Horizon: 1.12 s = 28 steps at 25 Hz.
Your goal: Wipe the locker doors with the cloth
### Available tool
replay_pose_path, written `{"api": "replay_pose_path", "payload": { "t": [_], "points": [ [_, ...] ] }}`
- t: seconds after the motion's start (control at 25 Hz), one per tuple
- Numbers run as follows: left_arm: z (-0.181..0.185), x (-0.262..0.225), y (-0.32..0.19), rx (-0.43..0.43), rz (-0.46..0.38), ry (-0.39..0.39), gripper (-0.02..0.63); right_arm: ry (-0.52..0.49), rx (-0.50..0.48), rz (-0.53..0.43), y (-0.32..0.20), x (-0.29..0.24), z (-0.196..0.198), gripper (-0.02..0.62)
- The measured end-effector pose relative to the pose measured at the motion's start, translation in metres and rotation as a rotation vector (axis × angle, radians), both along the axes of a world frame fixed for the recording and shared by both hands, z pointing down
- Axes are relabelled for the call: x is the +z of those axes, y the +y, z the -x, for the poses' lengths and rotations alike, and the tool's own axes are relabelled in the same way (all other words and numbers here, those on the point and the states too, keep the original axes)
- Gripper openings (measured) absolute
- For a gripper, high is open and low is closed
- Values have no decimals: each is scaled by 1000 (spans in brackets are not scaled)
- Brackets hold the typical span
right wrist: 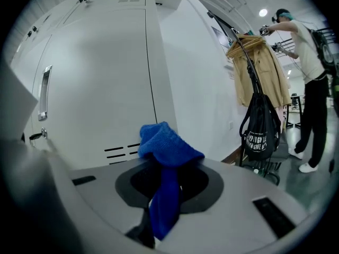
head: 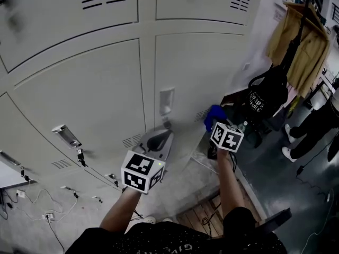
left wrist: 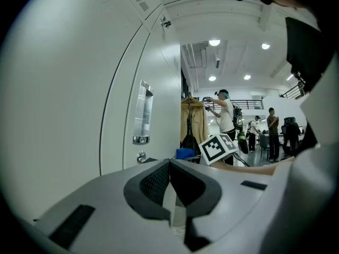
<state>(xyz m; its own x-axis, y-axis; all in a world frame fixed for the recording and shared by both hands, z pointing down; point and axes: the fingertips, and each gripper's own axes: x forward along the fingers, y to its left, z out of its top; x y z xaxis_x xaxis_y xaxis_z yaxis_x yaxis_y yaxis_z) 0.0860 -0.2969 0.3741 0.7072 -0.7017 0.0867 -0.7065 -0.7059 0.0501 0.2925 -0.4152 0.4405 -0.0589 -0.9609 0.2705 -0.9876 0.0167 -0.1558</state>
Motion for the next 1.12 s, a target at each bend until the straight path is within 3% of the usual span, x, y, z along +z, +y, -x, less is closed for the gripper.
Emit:
{"api": "replay_pose_path", "payload": {
  "t": [0.2, 0.4, 0.72, 1.12],
  "points": [
    [3, -4, 7, 13, -11, 20, 9, -22, -9, -169, 37, -37, 13, 78],
    [4, -12, 14, 7, -40, 59, 9, 60, -94, -301, 101, -87, 54, 78],
    [-1, -21, 52, -4, -158, 25, 9, 57, -158, -278, 213, -92, 124, 77],
    [0, -13, 90, 24, -165, 44, 9, 65, -124, -236, 243, -85, 138, 77]
  ]
}}
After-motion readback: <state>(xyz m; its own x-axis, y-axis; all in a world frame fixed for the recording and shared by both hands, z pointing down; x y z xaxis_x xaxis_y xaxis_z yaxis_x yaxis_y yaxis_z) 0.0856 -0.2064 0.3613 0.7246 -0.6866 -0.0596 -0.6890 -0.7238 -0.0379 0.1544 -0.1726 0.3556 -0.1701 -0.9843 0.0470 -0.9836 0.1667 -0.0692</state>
